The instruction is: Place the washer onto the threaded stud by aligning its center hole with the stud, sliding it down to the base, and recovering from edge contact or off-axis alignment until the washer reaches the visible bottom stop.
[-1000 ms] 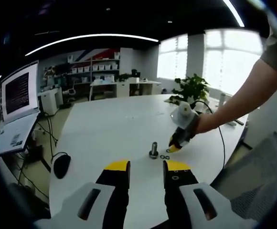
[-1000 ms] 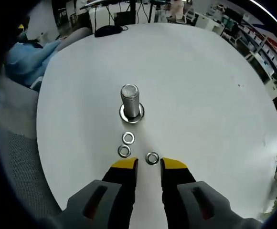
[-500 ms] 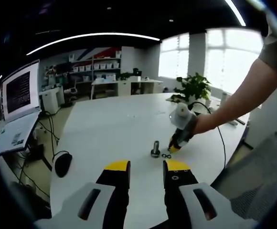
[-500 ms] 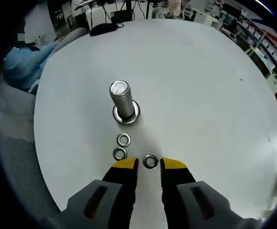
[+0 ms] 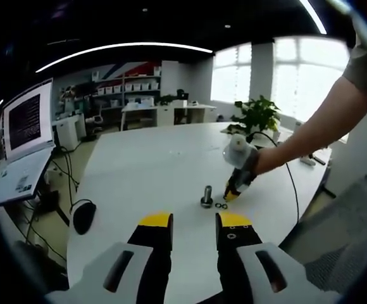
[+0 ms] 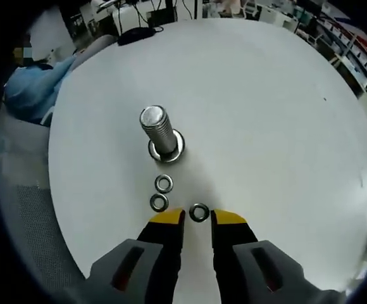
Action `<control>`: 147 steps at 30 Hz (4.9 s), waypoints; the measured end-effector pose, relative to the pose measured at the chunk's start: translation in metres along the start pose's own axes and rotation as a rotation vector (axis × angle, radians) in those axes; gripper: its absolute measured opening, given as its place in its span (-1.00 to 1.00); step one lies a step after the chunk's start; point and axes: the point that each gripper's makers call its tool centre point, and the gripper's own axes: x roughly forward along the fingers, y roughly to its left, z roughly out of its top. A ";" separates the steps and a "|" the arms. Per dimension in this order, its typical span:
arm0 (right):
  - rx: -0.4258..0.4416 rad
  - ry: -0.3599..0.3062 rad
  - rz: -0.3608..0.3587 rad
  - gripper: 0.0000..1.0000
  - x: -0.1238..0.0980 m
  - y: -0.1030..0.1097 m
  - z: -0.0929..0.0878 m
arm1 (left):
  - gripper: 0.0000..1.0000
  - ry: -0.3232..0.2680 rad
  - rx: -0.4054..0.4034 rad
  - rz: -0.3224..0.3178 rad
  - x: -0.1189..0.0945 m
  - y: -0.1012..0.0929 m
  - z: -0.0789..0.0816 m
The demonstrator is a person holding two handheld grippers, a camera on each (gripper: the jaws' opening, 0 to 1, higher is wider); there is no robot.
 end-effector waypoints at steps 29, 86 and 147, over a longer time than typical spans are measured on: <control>-0.038 0.140 -0.026 -0.73 0.000 0.000 -0.001 | -0.52 0.016 0.006 0.003 0.000 0.000 -0.003; 0.038 -0.125 -0.177 -0.73 -0.083 -0.032 -0.012 | -0.53 0.021 0.028 -0.031 0.002 -0.009 -0.002; 0.038 -0.062 -0.159 -0.68 -0.065 -0.037 -0.031 | -0.53 0.029 0.021 -0.023 0.002 -0.006 -0.005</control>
